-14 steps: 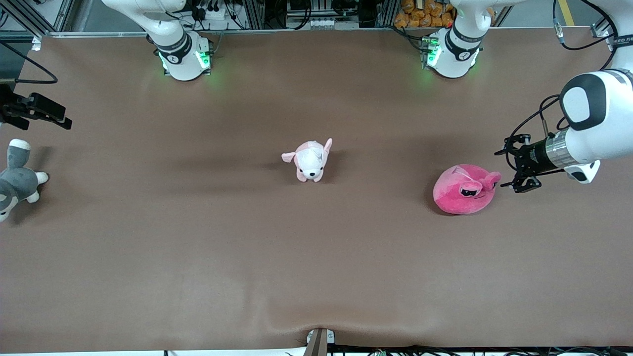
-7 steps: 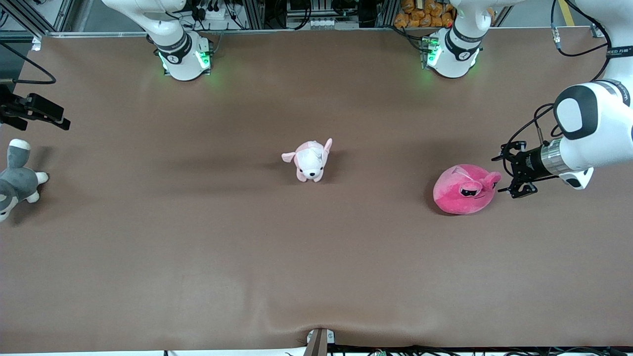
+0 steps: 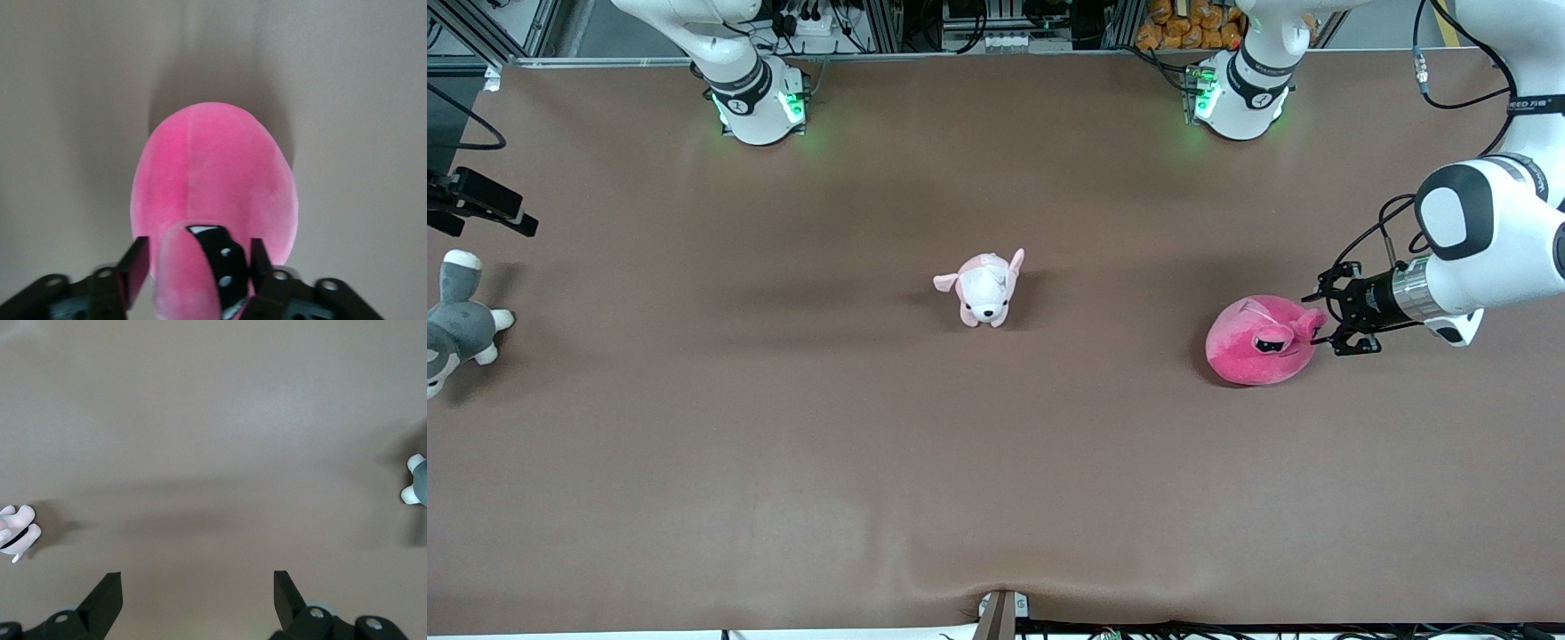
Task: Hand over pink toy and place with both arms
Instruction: 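Close the left gripper on the flamingo's neck and lift it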
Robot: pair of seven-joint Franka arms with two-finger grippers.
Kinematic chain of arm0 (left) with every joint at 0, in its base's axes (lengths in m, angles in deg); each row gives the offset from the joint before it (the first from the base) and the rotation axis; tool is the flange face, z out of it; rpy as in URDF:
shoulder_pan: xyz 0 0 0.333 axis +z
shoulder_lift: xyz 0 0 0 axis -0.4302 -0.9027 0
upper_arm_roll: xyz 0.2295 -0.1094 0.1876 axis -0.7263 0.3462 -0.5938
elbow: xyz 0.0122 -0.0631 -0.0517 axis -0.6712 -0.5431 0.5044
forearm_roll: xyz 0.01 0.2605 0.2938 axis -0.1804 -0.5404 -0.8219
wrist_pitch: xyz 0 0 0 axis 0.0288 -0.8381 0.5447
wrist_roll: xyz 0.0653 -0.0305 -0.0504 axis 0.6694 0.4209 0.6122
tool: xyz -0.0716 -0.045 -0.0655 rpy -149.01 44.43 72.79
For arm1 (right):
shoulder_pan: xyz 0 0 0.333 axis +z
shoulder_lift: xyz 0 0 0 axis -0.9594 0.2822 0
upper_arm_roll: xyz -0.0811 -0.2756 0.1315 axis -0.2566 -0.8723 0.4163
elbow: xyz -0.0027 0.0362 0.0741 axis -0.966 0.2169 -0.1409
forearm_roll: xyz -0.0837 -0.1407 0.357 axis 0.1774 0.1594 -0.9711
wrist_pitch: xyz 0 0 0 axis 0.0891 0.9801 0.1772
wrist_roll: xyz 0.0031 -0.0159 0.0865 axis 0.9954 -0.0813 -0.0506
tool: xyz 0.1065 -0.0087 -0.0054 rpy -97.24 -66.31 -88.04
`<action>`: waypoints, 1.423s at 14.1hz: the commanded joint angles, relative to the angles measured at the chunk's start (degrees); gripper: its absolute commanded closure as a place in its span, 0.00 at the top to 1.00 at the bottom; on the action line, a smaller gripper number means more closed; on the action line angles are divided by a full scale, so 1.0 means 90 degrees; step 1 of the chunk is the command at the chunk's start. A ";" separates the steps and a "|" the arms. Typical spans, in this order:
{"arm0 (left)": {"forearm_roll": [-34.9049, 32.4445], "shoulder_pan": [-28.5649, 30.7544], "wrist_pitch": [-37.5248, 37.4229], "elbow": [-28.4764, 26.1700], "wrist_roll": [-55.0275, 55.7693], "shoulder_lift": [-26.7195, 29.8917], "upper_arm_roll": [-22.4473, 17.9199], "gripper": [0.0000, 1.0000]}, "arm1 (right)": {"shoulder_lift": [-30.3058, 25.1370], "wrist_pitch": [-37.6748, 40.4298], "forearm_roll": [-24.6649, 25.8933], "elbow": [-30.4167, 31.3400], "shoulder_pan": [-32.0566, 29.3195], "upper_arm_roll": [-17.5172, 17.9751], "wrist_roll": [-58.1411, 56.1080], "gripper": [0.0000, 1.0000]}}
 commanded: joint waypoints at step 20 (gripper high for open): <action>0.0108 -0.0398 -0.2800 0.3250 0.1499 0.0426 0.2280 0.00 | 0.0070 -0.0026 0.0399 -0.0011 0.0452 0.0090 0.0021 1.00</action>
